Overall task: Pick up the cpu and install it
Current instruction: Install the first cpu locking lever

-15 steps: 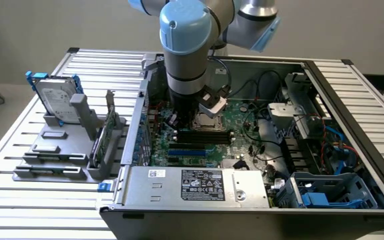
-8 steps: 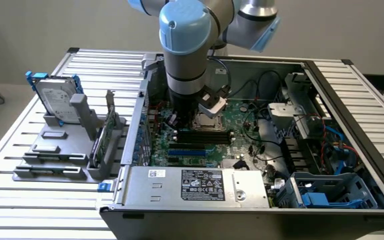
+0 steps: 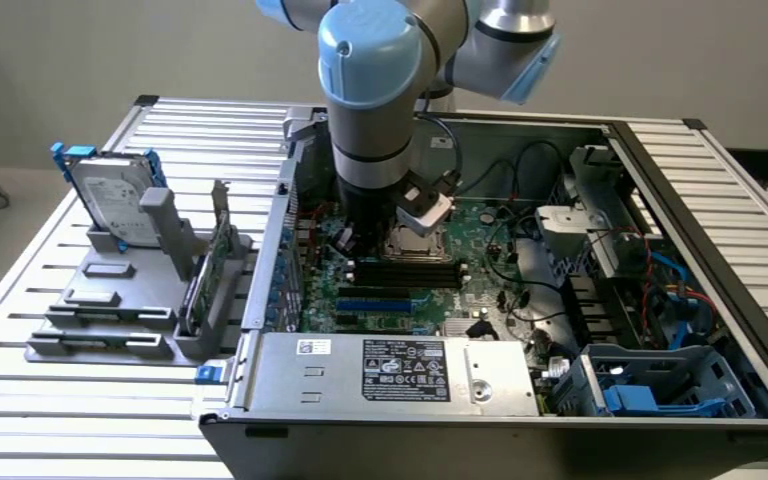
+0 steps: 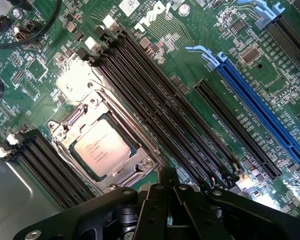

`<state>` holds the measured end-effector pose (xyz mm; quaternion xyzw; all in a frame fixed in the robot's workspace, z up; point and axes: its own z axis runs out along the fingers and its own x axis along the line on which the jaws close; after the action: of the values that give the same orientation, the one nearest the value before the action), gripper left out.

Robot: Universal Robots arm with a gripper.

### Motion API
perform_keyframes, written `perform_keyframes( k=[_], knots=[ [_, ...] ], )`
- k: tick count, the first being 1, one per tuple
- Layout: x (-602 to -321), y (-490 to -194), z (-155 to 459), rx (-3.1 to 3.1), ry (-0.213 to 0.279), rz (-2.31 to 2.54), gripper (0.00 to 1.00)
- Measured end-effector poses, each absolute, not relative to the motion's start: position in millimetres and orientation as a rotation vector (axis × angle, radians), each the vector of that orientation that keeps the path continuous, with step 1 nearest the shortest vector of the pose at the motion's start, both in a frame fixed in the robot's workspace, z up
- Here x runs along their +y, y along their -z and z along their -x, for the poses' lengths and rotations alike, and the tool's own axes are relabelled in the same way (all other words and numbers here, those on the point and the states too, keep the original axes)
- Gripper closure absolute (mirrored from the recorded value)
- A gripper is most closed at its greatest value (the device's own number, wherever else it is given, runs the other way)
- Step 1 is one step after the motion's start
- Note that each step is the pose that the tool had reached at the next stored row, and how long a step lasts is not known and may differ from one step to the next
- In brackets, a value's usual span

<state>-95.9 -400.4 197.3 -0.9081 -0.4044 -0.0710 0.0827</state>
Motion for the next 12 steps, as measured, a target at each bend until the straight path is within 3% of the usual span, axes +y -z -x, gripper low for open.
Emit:
perform_keyframes(
  k=[12],
  knots=[
    [-400.1, -197.2, 96.0, -1.202, 0.213, 2.715, 0.89]
  ],
)
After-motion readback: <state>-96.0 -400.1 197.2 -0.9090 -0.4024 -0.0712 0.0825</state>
